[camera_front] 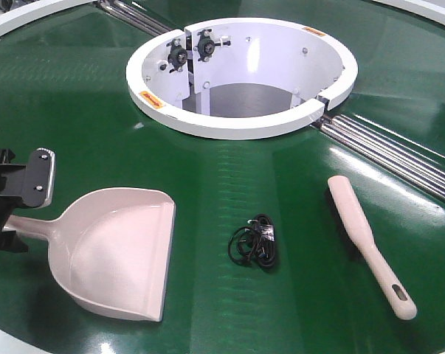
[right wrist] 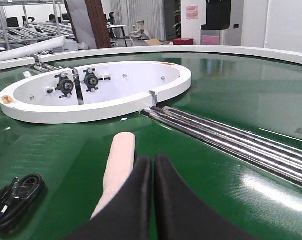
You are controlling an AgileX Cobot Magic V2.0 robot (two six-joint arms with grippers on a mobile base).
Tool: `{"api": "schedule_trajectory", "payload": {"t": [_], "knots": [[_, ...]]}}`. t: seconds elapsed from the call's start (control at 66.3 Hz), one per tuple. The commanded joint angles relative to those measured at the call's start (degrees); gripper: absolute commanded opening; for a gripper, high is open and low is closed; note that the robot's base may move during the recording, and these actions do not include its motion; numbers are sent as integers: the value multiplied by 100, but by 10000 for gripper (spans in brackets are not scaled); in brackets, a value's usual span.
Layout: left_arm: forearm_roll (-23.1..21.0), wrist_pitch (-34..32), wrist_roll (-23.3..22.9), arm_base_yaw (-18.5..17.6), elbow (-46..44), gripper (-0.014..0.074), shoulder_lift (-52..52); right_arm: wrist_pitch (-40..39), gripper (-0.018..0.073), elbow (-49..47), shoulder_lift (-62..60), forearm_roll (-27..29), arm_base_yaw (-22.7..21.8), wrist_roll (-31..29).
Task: Clean and inspect green conveyor with broom and dustpan
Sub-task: 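Lower the left gripper and grasp the pink dustpan handle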
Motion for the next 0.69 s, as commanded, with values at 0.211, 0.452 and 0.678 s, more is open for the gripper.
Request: {"api": "schedule_trajectory", "payload": {"t": [0.211,0.452,0.678], "knots": [[-111,-260,339,-31,-160,500,77,-432,-10,128,-102,-16,-33,-34],[-156,-322,339,-47,-160,364,185,-432,-10,128,-102,-16,-33,-34],[-97,-353,339,-346,-165,64,180,-432,-10,128,-102,-16,-33,-34]]}}
